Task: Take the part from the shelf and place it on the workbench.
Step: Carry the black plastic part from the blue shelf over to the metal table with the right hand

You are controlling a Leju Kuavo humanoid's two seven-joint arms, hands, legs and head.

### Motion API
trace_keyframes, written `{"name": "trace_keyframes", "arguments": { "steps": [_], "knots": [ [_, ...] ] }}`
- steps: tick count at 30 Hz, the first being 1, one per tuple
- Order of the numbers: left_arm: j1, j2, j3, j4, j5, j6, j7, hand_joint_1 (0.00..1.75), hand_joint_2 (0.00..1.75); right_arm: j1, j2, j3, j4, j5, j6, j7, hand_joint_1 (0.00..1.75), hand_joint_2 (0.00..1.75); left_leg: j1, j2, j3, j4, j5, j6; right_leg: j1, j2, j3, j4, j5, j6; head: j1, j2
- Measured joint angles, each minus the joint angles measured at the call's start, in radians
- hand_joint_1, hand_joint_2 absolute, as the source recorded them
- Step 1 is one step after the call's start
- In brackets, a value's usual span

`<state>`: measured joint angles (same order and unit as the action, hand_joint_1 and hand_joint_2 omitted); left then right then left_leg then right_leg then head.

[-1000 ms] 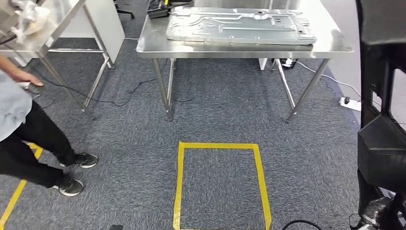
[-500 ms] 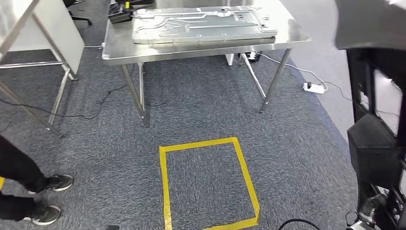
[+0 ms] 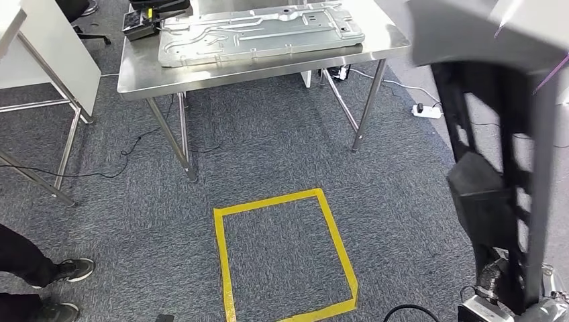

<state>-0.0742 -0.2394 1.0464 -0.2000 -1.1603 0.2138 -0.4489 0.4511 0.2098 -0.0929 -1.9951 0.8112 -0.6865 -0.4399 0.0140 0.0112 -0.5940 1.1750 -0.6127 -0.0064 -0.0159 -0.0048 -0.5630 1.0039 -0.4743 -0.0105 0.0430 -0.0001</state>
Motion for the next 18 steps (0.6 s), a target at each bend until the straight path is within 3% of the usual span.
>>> {"name": "trace_keyframes", "arguments": {
  "steps": [2, 3, 5, 7, 8, 12, 14, 16, 17, 18],
  "knots": [
    [0.003, 0.002, 0.000, 0.000, 0.000, -0.001, 0.000, 0.00, 1.75, -0.001, 0.000, 0.005, 0.002, -0.001, 0.000, 0.001, 1.75, 1.75, 0.000, -0.003, -0.060, 0.113, -0.034, -0.003, 0.002, 0.005, 0.001, 0.002, -0.003, -0.003, 0.000, 0.000],
    [0.004, 0.003, 0.000, 0.000, 0.001, -0.001, 0.000, 0.00, 1.75, -0.001, -0.001, 0.006, 0.004, -0.001, 0.000, 0.002, 1.75, 1.75, 0.000, -0.003, -0.068, 0.121, -0.021, -0.003, 0.003, 0.009, 0.003, 0.003, -0.004, -0.003, 0.000, 0.000],
    [0.005, 0.004, 0.000, 0.000, 0.000, -0.001, 0.000, 0.00, 1.75, -0.001, -0.001, 0.009, 0.005, 0.000, 0.000, 0.001, 1.75, 1.75, 0.000, -0.003, -0.030, 0.021, 0.055, 0.000, 0.002, 0.017, 0.008, 0.009, -0.010, 0.000, 0.000, 0.000],
    [0.004, 0.006, 0.000, 0.000, -0.001, -0.001, 0.000, 0.00, 1.75, -0.001, -0.001, 0.010, 0.005, 0.004, 0.000, -0.003, 1.75, 1.75, -0.002, -0.007, 0.023, -0.103, 0.107, 0.007, 0.005, 0.022, 0.008, 0.019, -0.019, 0.008, 0.000, 0.000],
    [0.004, 0.006, 0.000, 0.000, -0.002, -0.003, 0.000, 0.00, 1.75, -0.001, -0.001, 0.010, 0.005, 0.007, 0.000, -0.006, 1.75, 1.75, -0.003, -0.009, 0.036, -0.133, 0.114, 0.011, 0.007, 0.024, 0.007, 0.023, -0.021, 0.014, 0.000, 0.000],
    [0.003, 0.007, 0.000, 0.000, -0.002, -0.009, 0.001, 0.00, 1.75, -0.001, -0.001, 0.010, 0.005, 0.009, -0.001, -0.012, 1.75, 1.75, -0.003, -0.007, 0.040, -0.153, 0.119, 0.033, 0.004, 0.022, 0.002, 0.032, -0.029, 0.035, 0.000, 0.000],
    [0.003, 0.007, 0.000, 0.000, -0.002, -0.010, 0.001, 0.00, 1.75, -0.002, -0.001, 0.010, 0.005, 0.008, -0.002, -0.012, 1.75, 1.75, 0.001, -0.004, 0.042, -0.161, 0.125, 0.044, 0.002, 0.016, -0.030, 0.103, -0.075, 0.045, 0.001, 0.000],
    [0.003, 0.007, 0.000, 0.000, -0.002, -0.010, 0.001, 0.00, 1.75, -0.002, -0.001, 0.010, 0.005, 0.008, -0.002, -0.013, 1.75, 1.75, 0.001, -0.002, 0.041, -0.161, 0.125, 0.047, 0.000, 0.012, -0.095, 0.237, -0.139, 0.053, 0.001, 0.000],
    [0.004, 0.008, 0.000, 0.000, -0.002, -0.010, 0.001, 0.00, 1.75, -0.002, -0.001, 0.010, 0.005, 0.008, -0.002, -0.013, 1.75, 1.75, 0.001, 0.000, 0.041, -0.161, 0.125, 0.047, 0.000, 0.011, -0.122, 0.289, -0.154, 0.056, 0.001, 0.000],
    [0.004, 0.008, 0.000, 0.000, -0.002, -0.010, 0.001, 0.00, 1.75, -0.001, -0.001, 0.010, 0.005, 0.008, -0.002, -0.013, 1.75, 1.75, 0.001, 0.000, 0.041, -0.160, 0.124, 0.047, -0.001, 0.010, -0.134, 0.308, -0.150, 0.056, 0.000, 0.000]
  ]
}}
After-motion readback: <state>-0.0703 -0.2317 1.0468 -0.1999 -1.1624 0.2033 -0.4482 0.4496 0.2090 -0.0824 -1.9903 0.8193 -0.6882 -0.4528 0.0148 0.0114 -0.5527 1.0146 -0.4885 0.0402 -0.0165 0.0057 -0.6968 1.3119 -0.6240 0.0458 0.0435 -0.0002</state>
